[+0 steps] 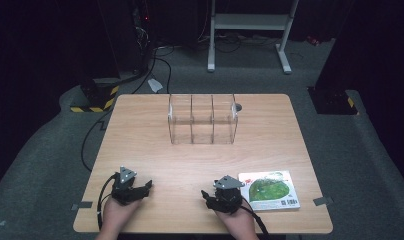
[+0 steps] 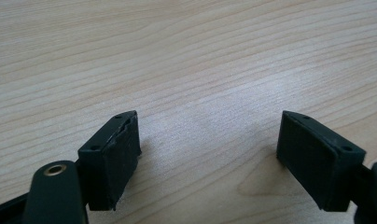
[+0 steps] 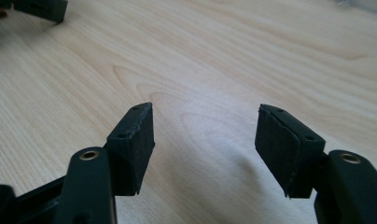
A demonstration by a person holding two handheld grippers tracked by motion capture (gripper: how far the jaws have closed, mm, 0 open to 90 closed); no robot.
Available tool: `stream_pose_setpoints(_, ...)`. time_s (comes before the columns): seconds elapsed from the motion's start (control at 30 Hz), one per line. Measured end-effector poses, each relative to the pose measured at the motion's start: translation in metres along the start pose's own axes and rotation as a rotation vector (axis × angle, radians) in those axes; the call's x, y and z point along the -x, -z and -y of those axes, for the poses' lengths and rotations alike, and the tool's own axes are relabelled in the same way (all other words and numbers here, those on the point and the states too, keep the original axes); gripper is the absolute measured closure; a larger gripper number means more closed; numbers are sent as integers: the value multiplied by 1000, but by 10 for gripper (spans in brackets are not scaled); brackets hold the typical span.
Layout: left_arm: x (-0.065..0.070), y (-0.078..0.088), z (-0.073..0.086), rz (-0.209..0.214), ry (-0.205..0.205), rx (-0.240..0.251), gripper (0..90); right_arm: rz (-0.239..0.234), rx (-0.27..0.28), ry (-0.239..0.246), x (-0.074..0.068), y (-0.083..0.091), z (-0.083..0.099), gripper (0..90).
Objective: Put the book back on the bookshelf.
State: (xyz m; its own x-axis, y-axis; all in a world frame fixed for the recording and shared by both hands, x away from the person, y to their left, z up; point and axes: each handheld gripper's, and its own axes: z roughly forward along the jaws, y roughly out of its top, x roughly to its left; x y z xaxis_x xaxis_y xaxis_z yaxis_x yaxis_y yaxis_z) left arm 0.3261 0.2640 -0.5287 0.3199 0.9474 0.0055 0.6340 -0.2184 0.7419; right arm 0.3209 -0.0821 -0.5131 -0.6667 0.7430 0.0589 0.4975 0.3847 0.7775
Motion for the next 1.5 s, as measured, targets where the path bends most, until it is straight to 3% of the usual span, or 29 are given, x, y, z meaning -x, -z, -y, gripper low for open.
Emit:
stream_pose_setpoints(0.1, 0, 0, 0, -1, -2, 3, 215, -1, 20, -11, 7, 8, -2, 383)
stream_pose_setpoints(0.3, 0, 0, 0, 1, -6, 4, 215, 40, 67, -18, 25, 30, -3, 369)
stream_pose_setpoints(0.33, 0, 0, 0, 3, -7, 4, 215, 76, 76, -23, 35, 40, -2, 370)
stream_pose_setpoints(0.47, 1, 0, 0, 13, -12, 1, 220, 128, 92, -67, 57, 60, 3, 388)
stream_pose_setpoints(0.5, 1, 0, 0, 13, -12, 1, 220, 128, 92, -67, 57, 60, 3, 388)
stream_pose_setpoints(0.53, 1, 0, 0, 13, -13, 3, 219, 155, 100, -99, 71, 71, 8, 386)
stream_pose_setpoints(0.63, 1, 0, 0, 12, -14, 3, 219, 196, 91, -106, 82, 79, 13, 377)
stream_pose_setpoints(0.67, 2, 0, 0, 11, -12, 4, 219, 211, 86, -134, 94, 87, 19, 376)
stream_pose_setpoints(0.7, 2, 0, 0, 11, -12, 4, 219, 211, 86, -134, 94, 87, 19, 376)
stream_pose_setpoints(0.73, 2, 0, 0, 10, -17, 5, 219, 237, 76, -164, 104, 94, 24, 367)
stream_pose_setpoints(0.77, 2, 0, 0, 10, -17, 5, 220, 237, 76, -164, 104, 94, 24, 367)
stream_pose_setpoints(0.9, 2, 0, 1, 7, -22, 7, 226, 305, 81, -214, 127, 116, 41, 336)
stream_pose_setpoints(1.1, 3, 0, 1, 14, -16, 5, 231, 365, 52, -274, 141, 132, 61, 323)
stream_pose_setpoints(1.3, 4, 1, 1, 19, -24, 6, 230, 355, 22, -340, 145, 137, 77, 320)
stream_pose_setpoints(1.4, 6, 1, 1, 22, -20, 3, 230, 354, 6, -396, 148, 136, 87, 338)
stream_pose_setpoints(1.5, 6, 1, 0, 25, -26, 3, 229, 339, -10, -413, 150, 133, 91, 353)
